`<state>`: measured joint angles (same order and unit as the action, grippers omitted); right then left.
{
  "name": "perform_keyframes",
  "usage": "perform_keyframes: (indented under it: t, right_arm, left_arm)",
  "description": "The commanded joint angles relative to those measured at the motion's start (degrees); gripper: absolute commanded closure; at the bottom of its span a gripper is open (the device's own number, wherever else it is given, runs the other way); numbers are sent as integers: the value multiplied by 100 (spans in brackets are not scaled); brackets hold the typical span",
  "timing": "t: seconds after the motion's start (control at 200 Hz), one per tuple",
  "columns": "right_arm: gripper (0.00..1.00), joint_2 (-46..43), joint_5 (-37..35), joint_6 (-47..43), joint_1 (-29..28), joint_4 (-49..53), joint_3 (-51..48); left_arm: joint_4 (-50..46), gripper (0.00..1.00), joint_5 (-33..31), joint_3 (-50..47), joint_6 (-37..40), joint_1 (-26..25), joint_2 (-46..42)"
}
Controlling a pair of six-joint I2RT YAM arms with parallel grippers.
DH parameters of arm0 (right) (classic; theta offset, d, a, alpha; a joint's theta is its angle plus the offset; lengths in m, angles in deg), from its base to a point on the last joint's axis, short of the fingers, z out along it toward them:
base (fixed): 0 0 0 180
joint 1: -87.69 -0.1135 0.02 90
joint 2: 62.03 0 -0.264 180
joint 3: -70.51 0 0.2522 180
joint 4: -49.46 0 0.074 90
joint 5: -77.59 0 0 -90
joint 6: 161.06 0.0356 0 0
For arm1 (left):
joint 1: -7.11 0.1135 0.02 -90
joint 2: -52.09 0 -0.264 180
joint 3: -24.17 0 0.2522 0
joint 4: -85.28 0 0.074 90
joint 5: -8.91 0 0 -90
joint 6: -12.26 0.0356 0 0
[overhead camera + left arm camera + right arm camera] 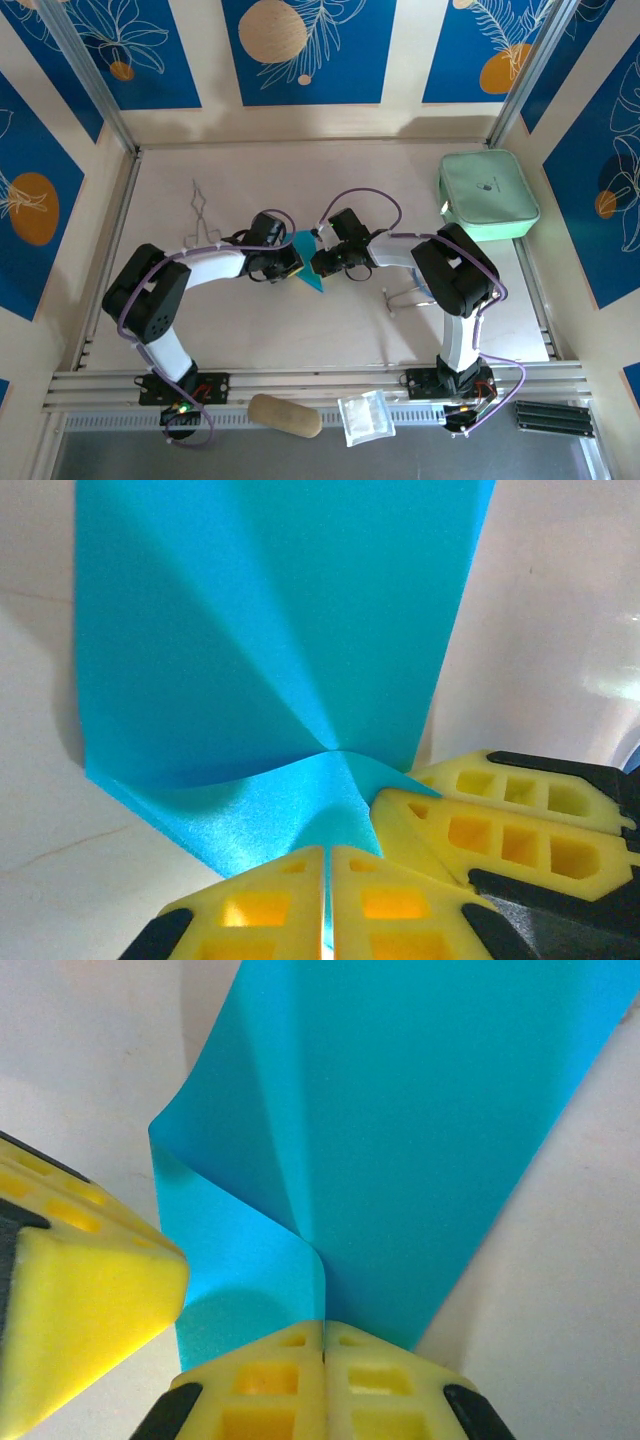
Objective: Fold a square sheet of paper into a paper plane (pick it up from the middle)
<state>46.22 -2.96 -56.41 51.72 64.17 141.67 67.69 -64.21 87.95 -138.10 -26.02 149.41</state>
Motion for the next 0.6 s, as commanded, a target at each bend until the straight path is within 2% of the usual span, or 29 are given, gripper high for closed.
perform_keyframes:
  t: [0.0,0.595]
  right_arm:
    - [100,190,-40,64,43,326,42]
    - [100,191,56,107,46,327,73]
  left_arm:
    - [22,90,84,17,38,26,158]
    - [-172,92,-9,25,-21,27,487]
